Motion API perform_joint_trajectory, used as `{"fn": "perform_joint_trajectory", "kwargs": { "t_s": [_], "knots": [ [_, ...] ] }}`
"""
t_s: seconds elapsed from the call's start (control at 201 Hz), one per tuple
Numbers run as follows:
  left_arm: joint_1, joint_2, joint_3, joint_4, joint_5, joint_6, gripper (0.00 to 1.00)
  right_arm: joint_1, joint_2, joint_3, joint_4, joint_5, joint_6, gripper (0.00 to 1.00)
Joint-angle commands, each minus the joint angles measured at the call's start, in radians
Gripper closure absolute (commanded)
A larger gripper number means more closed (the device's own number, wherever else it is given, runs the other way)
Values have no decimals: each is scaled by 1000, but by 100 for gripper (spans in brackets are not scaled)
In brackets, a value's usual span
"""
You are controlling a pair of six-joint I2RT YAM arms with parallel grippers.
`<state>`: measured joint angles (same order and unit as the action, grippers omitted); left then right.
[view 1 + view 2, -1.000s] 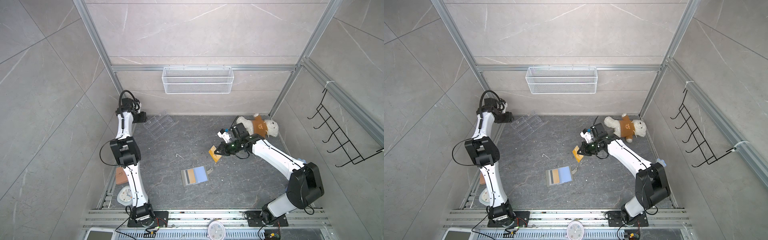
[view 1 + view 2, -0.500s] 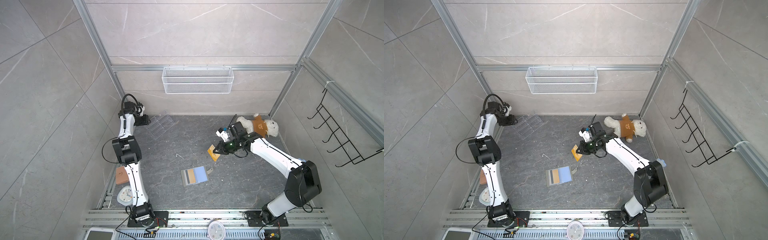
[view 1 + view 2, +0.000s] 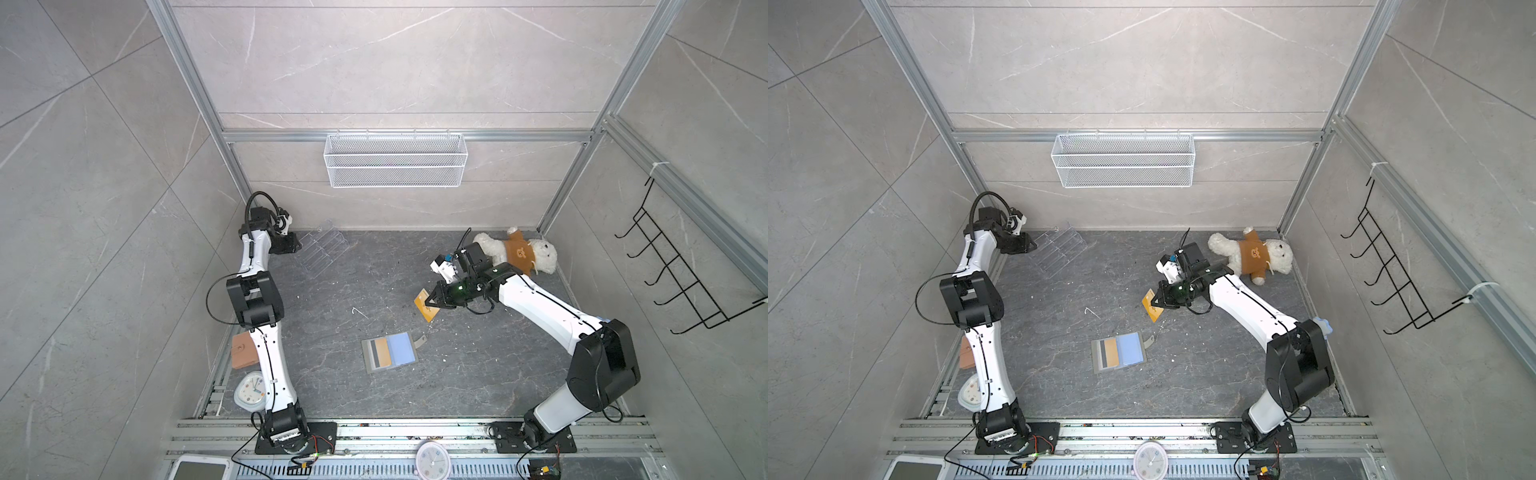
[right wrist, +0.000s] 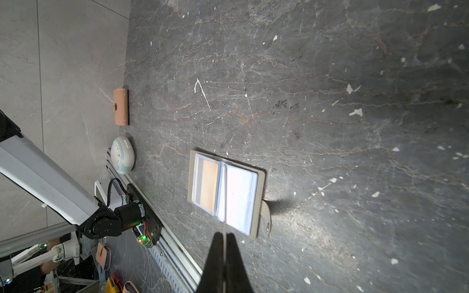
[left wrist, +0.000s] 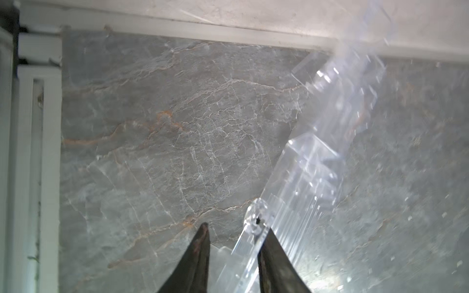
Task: Take the credit cards out of the card holder
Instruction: Pick up the storage box from the top-left of the table, then place the storage box at the top-center of the table.
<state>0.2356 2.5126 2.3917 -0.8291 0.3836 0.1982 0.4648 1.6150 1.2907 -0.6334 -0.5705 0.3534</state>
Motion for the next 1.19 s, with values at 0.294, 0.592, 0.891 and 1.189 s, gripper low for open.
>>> {"fn": "perform_joint_trajectory", "kwargs": {
  "t_s": [0.294,0.592,0.891,1.189],
  "knots": [
    [-18,-96,-140,63,115,103,86,7,-16,13,-36,20,-24,100],
    [-73,-332,-451,146,177,252,88,6,-63,2,-60,46,-43,100],
    [-251,-528,-740,212,262,549,100,-24,-95,60,-142,117,-133,100],
    [-462,-522,-716,156,166,708,100,-150,-111,126,-180,80,-213,100]
  ]
}}
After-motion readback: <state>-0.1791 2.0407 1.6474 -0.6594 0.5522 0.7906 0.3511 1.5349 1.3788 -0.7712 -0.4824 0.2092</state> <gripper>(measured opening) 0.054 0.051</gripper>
